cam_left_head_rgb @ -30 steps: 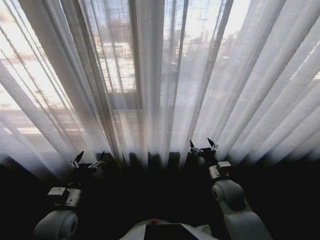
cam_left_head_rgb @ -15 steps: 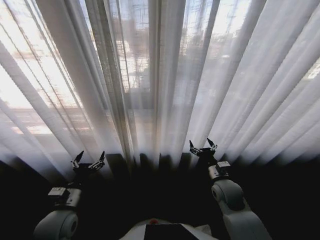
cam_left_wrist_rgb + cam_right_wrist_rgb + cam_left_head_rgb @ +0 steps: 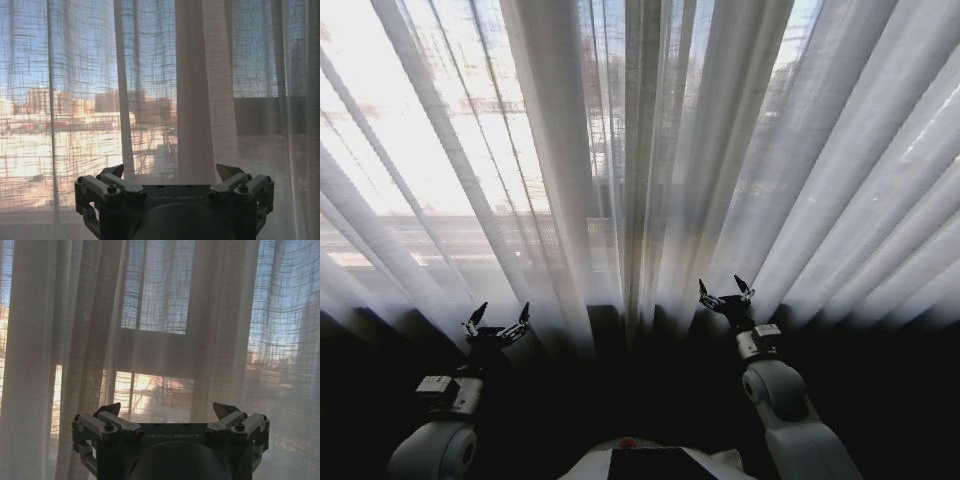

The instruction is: Open the curtains by pulling them apart, changing their state from closed to fully open.

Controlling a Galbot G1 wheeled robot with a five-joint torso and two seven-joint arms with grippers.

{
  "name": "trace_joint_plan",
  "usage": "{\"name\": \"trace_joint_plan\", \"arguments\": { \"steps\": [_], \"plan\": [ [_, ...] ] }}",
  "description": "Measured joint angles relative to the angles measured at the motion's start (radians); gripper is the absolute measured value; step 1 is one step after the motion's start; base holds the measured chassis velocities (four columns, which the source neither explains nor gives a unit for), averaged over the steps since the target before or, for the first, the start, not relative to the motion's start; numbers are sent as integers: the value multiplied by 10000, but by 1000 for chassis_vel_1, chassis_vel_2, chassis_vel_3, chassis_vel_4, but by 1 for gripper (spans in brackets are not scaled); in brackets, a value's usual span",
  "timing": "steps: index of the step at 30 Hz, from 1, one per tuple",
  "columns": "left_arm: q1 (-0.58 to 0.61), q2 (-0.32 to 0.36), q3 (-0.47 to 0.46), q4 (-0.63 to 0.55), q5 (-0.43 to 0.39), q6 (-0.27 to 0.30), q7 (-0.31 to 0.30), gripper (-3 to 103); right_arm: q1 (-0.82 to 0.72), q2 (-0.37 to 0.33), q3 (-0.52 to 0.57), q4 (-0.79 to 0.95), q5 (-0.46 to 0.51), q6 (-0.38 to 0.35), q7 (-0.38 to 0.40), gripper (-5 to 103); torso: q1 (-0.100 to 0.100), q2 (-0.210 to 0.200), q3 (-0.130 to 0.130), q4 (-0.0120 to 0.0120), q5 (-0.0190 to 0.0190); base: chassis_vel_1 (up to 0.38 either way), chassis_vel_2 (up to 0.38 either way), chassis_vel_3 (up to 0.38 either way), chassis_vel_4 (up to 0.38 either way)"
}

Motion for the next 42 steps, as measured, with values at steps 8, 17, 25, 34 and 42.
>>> {"name": "trace_joint_plan", "arguments": {
  "steps": [8, 17, 25, 34, 42],
  "plan": [
    [123, -72, -2, -14, 33, -127, -2, 100, 78, 25, -41, -105, 295, 62, -29, 100, -1, 2, -2, 0, -7, 146, 161, -129, -163],
    [213, -162, 24, -54, 130, -236, 20, 100, 86, 40, -72, -90, 346, 60, -308, 100, -2, 0, 1, 0, 5, -25, -18, 44, 24],
    [243, -187, 14, -63, 189, -278, 20, 100, 120, 54, -47, -207, 213, 96, -353, 100, -1, 1, 0, 1, -3, 0, 0, 0, 0],
    [286, -251, 53, -94, 262, -350, 25, 100, 69, 10, -9, -181, 203, 108, -350, 100, -2, 2, -1, 0, 2, -70, 54, 60, -43],
    [348, -269, 25, -120, 277, -430, 29, 100, 36, 30, -70, -133, 196, 112, -292, 100, 0, 1, 1, -1, -1, -202, 205, 177, -188]
  ]
}}
